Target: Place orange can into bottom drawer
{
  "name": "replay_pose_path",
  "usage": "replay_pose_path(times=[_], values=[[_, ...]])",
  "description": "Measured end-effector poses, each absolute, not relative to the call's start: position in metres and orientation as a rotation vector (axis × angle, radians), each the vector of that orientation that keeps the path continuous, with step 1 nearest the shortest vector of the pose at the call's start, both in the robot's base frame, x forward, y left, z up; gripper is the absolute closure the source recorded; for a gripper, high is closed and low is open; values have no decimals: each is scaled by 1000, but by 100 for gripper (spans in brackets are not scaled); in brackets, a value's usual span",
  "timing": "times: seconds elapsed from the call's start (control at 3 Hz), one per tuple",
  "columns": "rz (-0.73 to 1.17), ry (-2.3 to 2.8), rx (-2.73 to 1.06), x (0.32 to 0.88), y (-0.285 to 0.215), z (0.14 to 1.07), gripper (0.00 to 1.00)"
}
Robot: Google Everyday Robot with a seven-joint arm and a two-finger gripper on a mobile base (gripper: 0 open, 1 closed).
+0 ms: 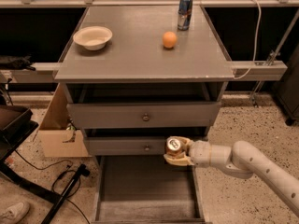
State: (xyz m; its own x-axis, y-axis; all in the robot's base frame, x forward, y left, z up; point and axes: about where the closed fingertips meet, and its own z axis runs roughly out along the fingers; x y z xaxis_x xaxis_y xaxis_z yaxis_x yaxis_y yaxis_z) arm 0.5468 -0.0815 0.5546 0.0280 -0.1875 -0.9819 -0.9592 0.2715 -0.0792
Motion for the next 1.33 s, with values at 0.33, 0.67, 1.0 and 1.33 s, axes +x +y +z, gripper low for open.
replay_pose_path(times=[0.33,0.67,1.0,1.33], values=[[877,1430,-1149,547,-80,545,100],[924,1481,-1143,545,-75,498,100],[988,1469,-1181,537,-63,406,100],[1012,1439,-1204,535,-55,347,100]])
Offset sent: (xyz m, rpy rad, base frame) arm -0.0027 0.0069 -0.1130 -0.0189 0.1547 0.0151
